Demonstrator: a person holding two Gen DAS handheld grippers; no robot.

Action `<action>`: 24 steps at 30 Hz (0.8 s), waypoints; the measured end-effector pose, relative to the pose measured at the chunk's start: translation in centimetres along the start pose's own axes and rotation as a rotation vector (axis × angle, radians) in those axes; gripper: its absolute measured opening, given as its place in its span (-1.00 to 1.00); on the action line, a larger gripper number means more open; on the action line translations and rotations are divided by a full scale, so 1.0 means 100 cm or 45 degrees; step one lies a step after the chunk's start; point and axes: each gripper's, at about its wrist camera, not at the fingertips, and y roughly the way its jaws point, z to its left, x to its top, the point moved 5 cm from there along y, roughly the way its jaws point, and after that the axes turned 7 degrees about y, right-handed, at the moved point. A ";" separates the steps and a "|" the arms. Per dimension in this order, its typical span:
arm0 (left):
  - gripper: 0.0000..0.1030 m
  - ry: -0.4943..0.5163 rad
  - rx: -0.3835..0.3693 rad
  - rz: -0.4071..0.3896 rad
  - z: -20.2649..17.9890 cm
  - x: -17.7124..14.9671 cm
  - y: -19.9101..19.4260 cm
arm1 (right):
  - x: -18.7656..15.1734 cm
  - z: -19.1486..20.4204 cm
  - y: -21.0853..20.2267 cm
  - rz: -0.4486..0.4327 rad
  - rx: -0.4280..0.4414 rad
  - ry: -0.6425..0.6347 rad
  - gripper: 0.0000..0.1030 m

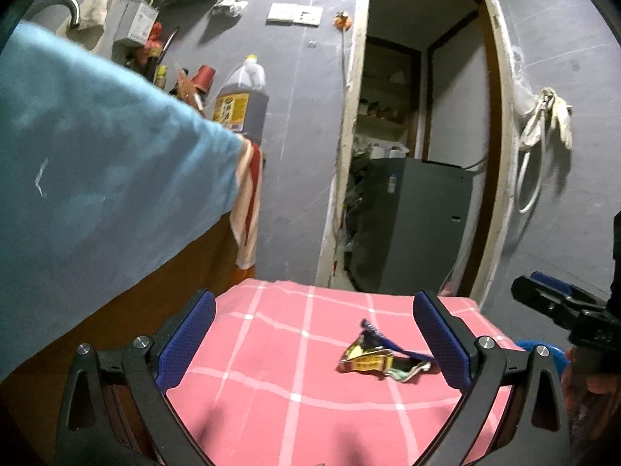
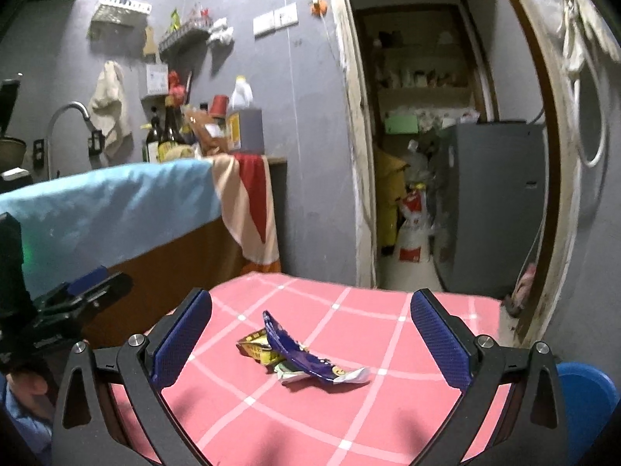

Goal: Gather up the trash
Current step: 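Move both open tools back over the remaining wrappers on the cloth, then grasp the blue wrapper with the right tool while the left tool grasps the yellow wrapper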

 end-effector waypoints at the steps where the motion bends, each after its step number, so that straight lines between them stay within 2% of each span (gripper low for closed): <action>1: 0.94 -0.002 0.007 0.014 0.002 -0.002 0.003 | -0.002 -0.001 0.007 0.021 -0.001 0.004 1.00; 11: 0.94 -0.034 0.037 0.214 0.014 -0.027 0.038 | -0.032 -0.008 0.074 0.344 0.006 0.024 1.00; 17: 0.94 -0.073 0.059 0.301 0.020 -0.038 0.050 | -0.048 -0.013 0.099 0.483 0.034 0.059 1.00; 24: 0.94 -0.102 0.049 0.345 0.023 -0.042 0.053 | -0.068 -0.006 0.121 0.629 0.009 -0.012 0.65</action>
